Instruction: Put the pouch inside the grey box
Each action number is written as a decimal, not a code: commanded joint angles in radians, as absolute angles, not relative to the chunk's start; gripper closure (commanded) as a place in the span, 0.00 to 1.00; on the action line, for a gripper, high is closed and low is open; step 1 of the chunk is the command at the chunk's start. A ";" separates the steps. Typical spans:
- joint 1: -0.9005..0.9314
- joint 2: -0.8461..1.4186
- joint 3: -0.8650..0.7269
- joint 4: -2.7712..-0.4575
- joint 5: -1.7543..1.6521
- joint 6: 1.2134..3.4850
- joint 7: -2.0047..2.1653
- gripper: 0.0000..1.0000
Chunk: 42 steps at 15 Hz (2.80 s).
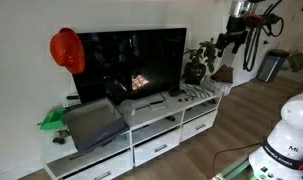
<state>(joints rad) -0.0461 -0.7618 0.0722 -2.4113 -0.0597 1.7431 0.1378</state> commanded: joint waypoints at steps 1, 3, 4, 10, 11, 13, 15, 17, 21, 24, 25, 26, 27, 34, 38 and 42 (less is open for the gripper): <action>-0.038 -0.761 0.067 -2.409 -0.064 1.741 0.142 0.00; -0.038 -0.761 0.067 -2.409 -0.064 1.741 0.142 0.00; -0.038 -0.761 0.067 -2.409 -0.064 1.741 0.142 0.00; -0.038 -0.761 0.067 -2.409 -0.064 1.741 0.142 0.00; -0.038 -0.761 0.067 -2.409 -0.064 1.741 0.142 0.00; -0.038 -0.761 0.067 -2.409 -0.064 1.741 0.142 0.00; -0.038 -0.761 0.067 -2.409 -0.064 1.741 0.142 0.00; -0.038 -0.761 0.067 -2.409 -0.064 1.741 0.142 0.00; -0.038 -0.761 0.067 -2.409 -0.064 1.741 0.142 0.00; -0.038 -0.761 0.067 -2.409 -0.064 1.741 0.142 0.00; -0.047 -0.708 0.063 -2.382 -0.046 1.746 0.166 0.00; -0.063 -0.659 0.059 -2.358 -0.021 1.755 0.214 0.00; -0.079 -0.607 0.053 -2.339 -0.006 1.786 0.258 0.00; -0.124 -0.236 -0.022 -2.187 0.119 2.022 0.420 0.00; -0.120 -0.031 -0.062 -2.083 0.252 2.123 0.485 0.00; -0.120 0.150 -0.088 -2.015 0.344 2.278 0.585 0.00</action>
